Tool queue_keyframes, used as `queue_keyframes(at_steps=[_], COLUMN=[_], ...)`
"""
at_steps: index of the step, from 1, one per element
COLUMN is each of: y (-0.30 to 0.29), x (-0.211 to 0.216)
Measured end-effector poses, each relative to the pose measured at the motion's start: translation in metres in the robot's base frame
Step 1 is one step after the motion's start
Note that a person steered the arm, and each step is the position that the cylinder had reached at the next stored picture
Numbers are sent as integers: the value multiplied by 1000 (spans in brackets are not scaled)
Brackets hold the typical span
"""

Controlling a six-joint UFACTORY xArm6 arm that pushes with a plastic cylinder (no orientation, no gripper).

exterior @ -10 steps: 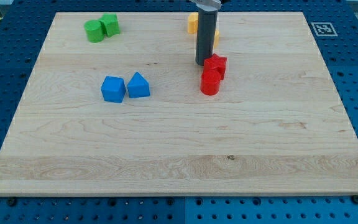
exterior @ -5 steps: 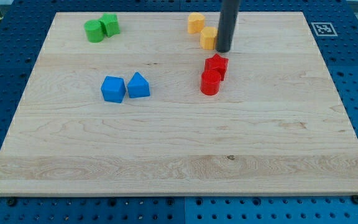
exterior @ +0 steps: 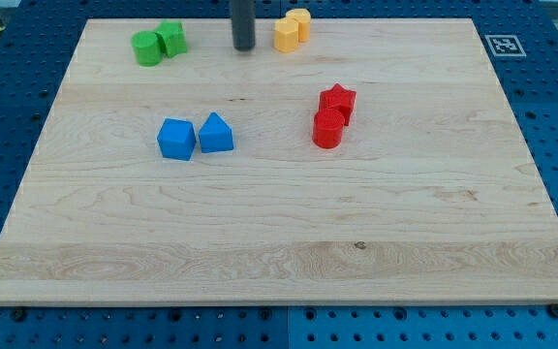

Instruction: Arrange the yellow blocks vertically at the top of the red star

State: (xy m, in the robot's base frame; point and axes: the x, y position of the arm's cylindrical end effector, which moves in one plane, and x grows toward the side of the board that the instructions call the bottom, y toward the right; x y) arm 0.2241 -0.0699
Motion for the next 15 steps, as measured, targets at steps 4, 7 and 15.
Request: queue_keyframes(at_steps=[4, 7, 15], y=[50, 98, 32], x=[-30, -19, 5])
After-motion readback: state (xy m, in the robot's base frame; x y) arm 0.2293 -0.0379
